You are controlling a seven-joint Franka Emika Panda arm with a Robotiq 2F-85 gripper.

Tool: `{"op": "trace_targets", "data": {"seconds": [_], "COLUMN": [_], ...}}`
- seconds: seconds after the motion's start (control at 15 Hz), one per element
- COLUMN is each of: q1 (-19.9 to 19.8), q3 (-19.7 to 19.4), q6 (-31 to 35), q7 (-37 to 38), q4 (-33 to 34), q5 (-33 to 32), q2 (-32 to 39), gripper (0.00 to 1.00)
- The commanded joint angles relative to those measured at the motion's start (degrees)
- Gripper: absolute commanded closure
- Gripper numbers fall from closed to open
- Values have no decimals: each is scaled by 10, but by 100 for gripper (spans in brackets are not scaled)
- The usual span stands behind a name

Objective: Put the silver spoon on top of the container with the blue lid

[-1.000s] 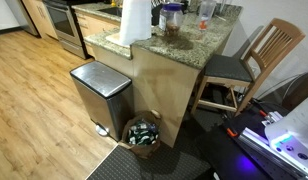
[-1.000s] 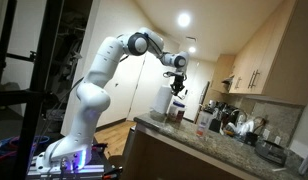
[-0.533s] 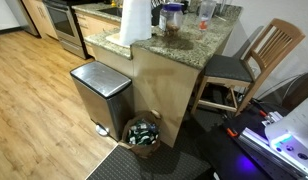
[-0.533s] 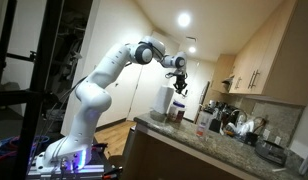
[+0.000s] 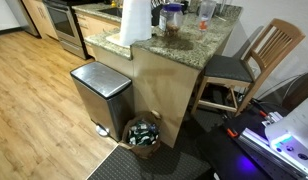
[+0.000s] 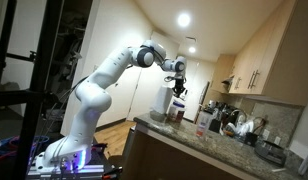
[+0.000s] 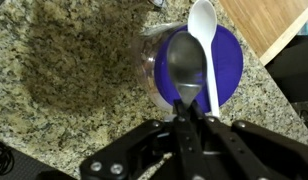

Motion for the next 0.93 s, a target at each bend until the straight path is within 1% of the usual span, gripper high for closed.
{"op": "trace_targets", "data": {"seconds": [0.0, 0.27, 0.4, 0.6, 0.87], "q1": [13, 20, 15, 18, 22], "q3": [-9, -9, 2, 1, -1], "q6": [-42, -77, -84, -77, -74], "q7": [-23, -51, -70, -85, -77], "q4": [68, 116, 133, 151, 180], "q5": [-15, -22, -21, -23, -22], "q2": [40, 73, 89, 110, 139], "gripper": [100, 100, 100, 100, 100]}}
